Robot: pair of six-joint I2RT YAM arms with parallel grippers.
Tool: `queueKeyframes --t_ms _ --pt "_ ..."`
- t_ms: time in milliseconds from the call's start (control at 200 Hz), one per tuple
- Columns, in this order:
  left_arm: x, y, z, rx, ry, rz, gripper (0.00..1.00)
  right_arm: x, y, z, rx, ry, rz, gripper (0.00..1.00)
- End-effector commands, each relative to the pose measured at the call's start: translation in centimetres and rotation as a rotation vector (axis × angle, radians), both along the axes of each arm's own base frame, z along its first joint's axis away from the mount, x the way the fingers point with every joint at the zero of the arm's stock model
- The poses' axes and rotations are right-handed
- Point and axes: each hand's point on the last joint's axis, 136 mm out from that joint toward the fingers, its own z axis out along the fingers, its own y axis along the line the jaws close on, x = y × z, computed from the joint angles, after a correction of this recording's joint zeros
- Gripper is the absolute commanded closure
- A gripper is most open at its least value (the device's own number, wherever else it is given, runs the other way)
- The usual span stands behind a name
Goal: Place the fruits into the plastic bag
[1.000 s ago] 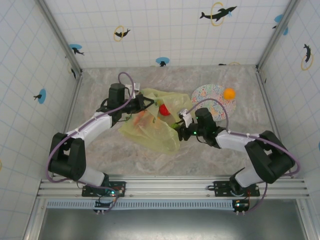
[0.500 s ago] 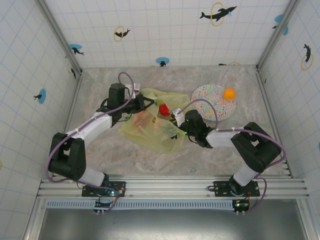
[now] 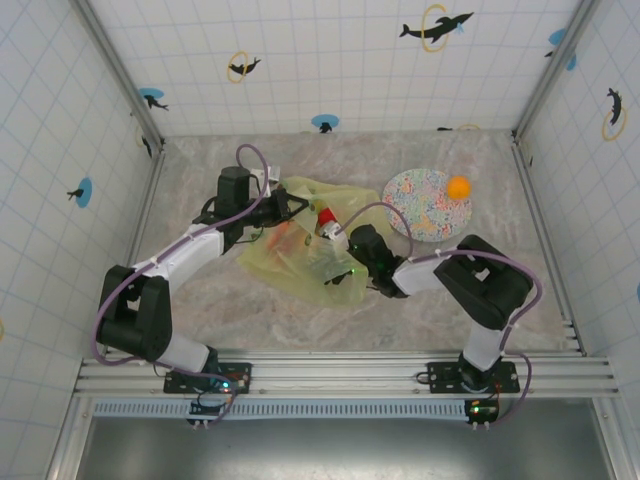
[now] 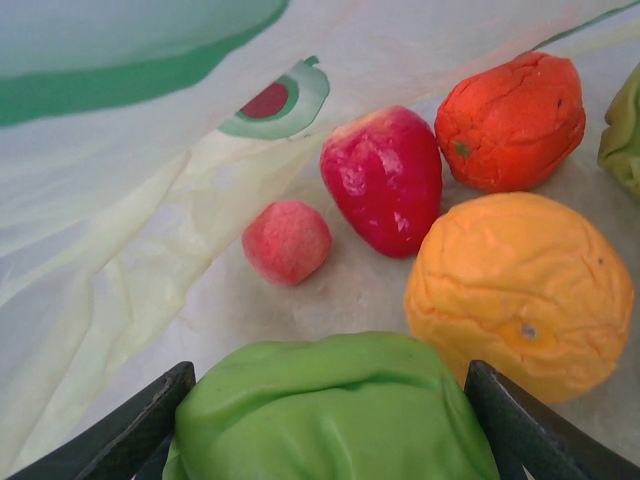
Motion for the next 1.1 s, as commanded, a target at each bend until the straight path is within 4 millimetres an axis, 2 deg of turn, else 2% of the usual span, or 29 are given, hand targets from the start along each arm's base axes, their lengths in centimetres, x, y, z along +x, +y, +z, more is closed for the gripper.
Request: queueKeyframes --t_ms 0,215,520,681,916,1096 --pt "-0.1 -0.2 0.8 -0.019 -0.015 -0.010 1.00 1.4 1.6 1.2 0.055 -0.019 -0.016 0.39" --pt "-0.2 -0.2 0.8 -0.020 -0.017 -0.011 1.00 1.9 2.9 0.1 0.042 0.026 -0.026 0.32" --pt "-0.1 -0.2 0.7 -0.018 -0.013 -0.011 1.00 1.7 2.7 1.0 0.031 0.024 -0.021 0.20" --pt "-0.1 -0.2 0.6 -0.019 -0.010 -0.010 1.00 1.4 2.1 1.4 0.024 0.017 -0.021 0.19" --pt "-0.2 -0.3 0.8 -0.019 -0.015 -0.012 1.00 0.7 -0.5 2.1 -0.030 -0.011 -0.063 0.20" --pt "-0.1 -0.2 0.9 -0.017 -0.021 -0.010 1.00 0.9 -4.8 0.9 -0.195 -0.040 -0.160 0.21"
